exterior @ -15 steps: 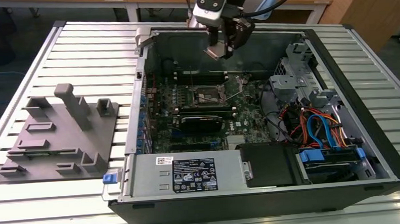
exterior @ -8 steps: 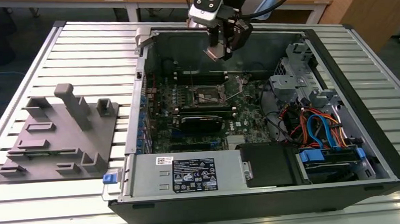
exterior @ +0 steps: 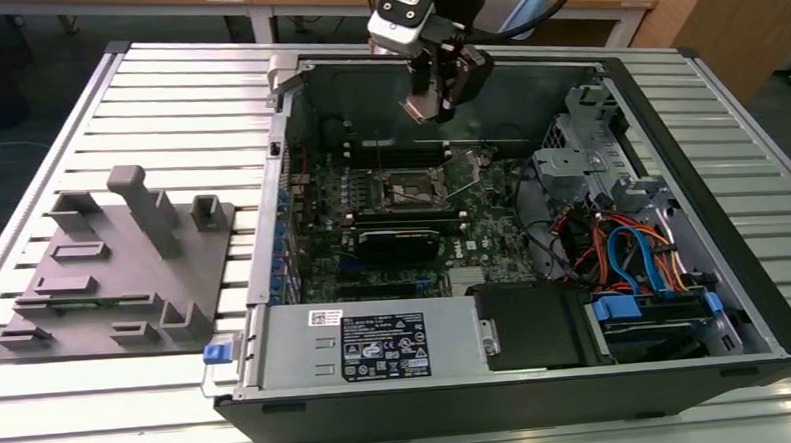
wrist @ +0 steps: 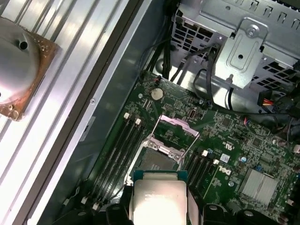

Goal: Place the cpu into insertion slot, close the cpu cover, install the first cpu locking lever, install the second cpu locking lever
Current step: 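Place the cpu into insertion slot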

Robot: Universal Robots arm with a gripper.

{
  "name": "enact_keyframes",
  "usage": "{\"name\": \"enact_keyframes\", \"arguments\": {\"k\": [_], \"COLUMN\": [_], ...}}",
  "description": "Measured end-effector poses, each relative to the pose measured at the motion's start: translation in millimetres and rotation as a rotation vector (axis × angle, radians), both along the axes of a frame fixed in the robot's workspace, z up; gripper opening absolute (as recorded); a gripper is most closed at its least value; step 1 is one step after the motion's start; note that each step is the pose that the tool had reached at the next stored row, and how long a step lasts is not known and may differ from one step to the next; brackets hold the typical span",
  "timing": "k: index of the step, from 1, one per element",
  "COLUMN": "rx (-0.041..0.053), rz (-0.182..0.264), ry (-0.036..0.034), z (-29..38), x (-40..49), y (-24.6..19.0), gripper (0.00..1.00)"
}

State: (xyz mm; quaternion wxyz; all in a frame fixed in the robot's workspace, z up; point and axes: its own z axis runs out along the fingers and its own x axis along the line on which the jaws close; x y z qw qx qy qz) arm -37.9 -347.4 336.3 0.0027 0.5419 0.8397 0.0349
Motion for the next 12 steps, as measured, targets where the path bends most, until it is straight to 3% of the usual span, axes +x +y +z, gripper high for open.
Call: {"name": "enact_keyframes", "arguments": {"k": [6,12], "rx": [-0.0001,-0.0007], "rz": [-0.082,-0.143], "ry": [0.0001,0.0078], "z": [-1.6,-6.3], "x": [0.0,0.0], "y": [0.2,1.1], "gripper": [0.54,0.54]}}
